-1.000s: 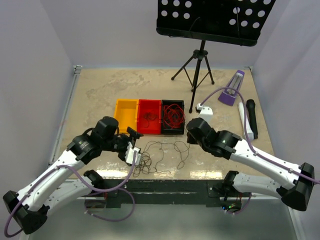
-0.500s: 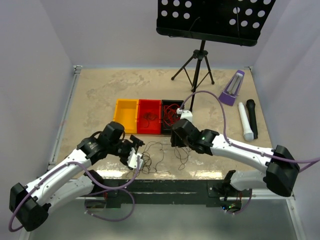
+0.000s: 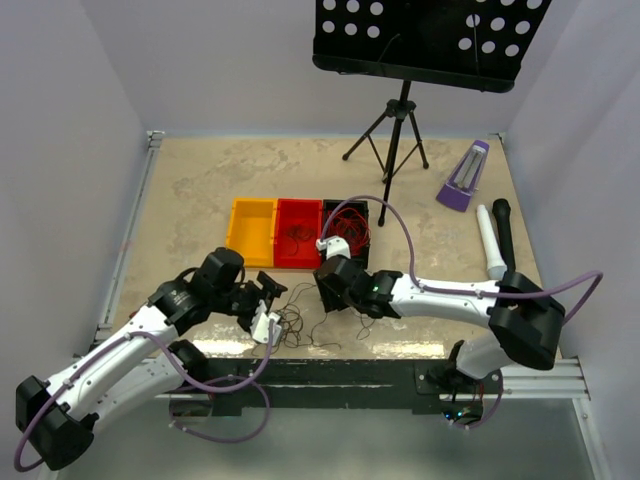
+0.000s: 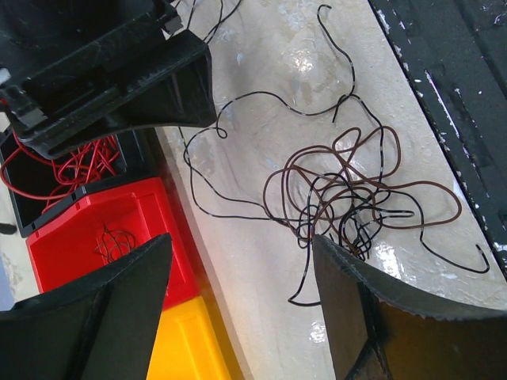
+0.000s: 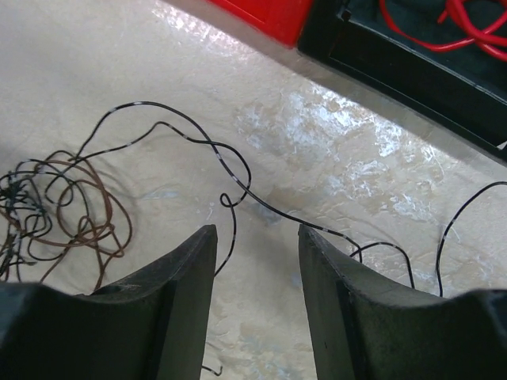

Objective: Untangle the cables
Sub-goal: Untie the cable.

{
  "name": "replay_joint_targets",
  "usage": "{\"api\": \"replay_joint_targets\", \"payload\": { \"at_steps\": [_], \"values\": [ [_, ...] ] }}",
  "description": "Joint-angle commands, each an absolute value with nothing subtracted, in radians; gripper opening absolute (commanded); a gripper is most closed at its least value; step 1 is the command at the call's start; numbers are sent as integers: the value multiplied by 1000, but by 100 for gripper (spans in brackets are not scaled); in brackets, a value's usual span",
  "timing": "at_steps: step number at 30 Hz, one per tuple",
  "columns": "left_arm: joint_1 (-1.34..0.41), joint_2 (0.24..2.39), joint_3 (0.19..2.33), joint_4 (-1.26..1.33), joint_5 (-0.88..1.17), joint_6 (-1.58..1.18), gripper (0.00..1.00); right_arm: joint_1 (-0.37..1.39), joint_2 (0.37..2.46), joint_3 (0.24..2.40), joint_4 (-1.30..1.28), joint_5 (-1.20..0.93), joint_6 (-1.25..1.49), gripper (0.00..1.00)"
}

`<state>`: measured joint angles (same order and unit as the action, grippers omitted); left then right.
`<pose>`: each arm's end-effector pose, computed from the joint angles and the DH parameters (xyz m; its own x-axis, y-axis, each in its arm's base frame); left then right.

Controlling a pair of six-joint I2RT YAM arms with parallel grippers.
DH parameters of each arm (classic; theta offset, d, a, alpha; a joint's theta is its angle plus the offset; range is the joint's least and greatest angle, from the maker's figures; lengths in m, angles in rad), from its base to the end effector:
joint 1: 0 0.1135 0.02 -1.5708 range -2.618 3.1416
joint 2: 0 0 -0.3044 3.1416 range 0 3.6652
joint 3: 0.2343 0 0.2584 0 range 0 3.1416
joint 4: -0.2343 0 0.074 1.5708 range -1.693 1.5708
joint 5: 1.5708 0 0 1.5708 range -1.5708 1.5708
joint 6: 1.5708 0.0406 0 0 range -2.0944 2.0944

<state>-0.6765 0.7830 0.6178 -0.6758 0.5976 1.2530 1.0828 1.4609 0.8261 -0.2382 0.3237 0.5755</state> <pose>0.0900 -0.1015 0.2659 0.5879 0.5350 -0.6067 0.8052 -0.3152 0.5023 0.1506 0.2561 0.2291 -0.7050 -0.2276 -0.6717 -0.4266 0.8927 0.1452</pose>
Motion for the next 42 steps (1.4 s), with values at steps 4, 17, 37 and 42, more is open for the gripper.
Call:
{"api": "replay_joint_targets", "payload": {
  "at_steps": [4, 17, 37, 42],
  "values": [
    [-678, 756, 612, -673, 634, 1272, 76, 1088, 1502, 900, -265, 443, 569, 47],
    [-678, 744, 618, -687, 641, 1275, 76, 1091, 1548, 951, -403, 523, 632, 46],
    [-678, 713, 632, -684, 652, 1249, 77, 1094, 1622, 994, -377, 575, 629, 4],
    [-678, 661, 620, -476, 638, 1024, 83, 1144, 1445, 957, -324, 549, 621, 0]
  ]
}}
